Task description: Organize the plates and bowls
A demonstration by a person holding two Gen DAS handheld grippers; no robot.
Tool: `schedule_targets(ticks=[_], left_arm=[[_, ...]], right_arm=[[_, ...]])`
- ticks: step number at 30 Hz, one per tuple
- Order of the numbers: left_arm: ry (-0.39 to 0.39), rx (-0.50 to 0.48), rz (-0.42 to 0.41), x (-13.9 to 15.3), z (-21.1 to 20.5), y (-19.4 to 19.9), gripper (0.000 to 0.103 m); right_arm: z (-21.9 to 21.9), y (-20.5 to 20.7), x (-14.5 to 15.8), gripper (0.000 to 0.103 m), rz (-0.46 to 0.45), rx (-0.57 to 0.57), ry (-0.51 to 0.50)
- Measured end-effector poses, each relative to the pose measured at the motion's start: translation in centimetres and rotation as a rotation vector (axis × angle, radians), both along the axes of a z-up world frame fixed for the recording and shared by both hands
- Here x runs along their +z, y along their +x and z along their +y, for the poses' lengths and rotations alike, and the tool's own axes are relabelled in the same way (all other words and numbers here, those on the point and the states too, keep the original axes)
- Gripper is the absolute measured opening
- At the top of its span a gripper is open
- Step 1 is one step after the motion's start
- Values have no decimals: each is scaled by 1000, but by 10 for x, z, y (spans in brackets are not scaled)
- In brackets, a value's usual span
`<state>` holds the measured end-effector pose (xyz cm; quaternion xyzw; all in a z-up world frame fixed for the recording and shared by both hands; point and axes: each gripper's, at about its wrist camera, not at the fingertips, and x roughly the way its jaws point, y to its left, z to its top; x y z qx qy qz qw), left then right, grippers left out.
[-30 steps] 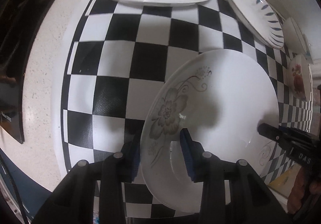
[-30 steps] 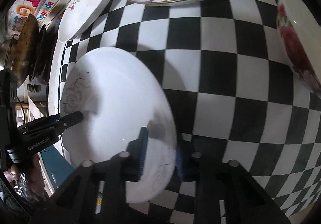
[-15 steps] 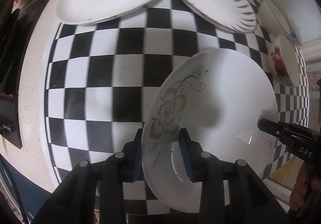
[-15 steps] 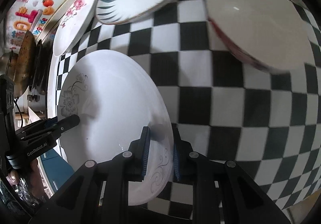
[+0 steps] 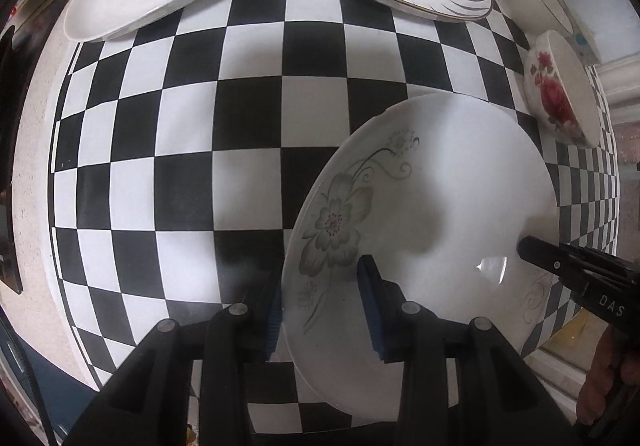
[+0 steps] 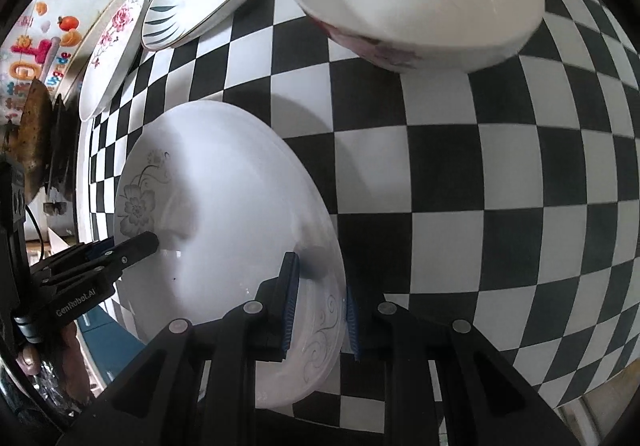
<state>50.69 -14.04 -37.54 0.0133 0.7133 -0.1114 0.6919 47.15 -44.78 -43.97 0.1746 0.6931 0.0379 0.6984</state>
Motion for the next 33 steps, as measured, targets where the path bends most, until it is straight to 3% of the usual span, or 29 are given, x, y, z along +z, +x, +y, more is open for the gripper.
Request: schedule_targets(ticks=[4,5,6,7,9,11,13,14,15,16,17,18,21,25,26,27,30,33], left_arm=[[-4,1,4,9,-1,-1,33],[-1,-1,7,5,27,10,33],[11,1,1,6,32,12,33],[30,7,-15,15,35,12,33],[30,24,-36,26,51,20,33],[32,65,-76,59,70,24,36],[1,118,-124,93,92,34,42],[-20,156,-153,115,105,42,52],[-43,188,-173,126,118,49,69],[-87,238,-203,140,137,63,77],[-112,268,-226,135,157,67,88],[-133,299,-246,129,173,83,89],[-196,386,-227,99,211,117,89],[-225,468,-184,56,241,164,87],[-221,477,-171,44,244,176,84],[-226,479,-156,30,242,183,75],[-225,475,-85,0,242,203,50],[-214,470,-60,-13,242,209,45]], right_arm=[[0,5,0,26,12,3,5],[-5,5,0,28,24,-12,18],[-2,9,0,32,31,-27,15],[-5,11,3,43,30,-51,13],[-16,9,18,47,13,-86,2],[-23,8,48,48,-25,-99,0],[-20,14,78,54,-70,-87,21],[-14,23,95,63,-101,-70,32],[-5,34,107,69,-127,-53,43],[7,54,123,80,-165,-30,65],[17,68,130,86,-190,-19,83],[34,93,137,87,-230,16,135],[88,175,138,87,-279,130,126],[157,291,104,85,-258,316,52],[170,310,95,80,-249,355,28],[182,325,86,79,-229,389,4],[202,362,54,62,-142,454,-36],[206,378,32,59,-91,488,-37]])
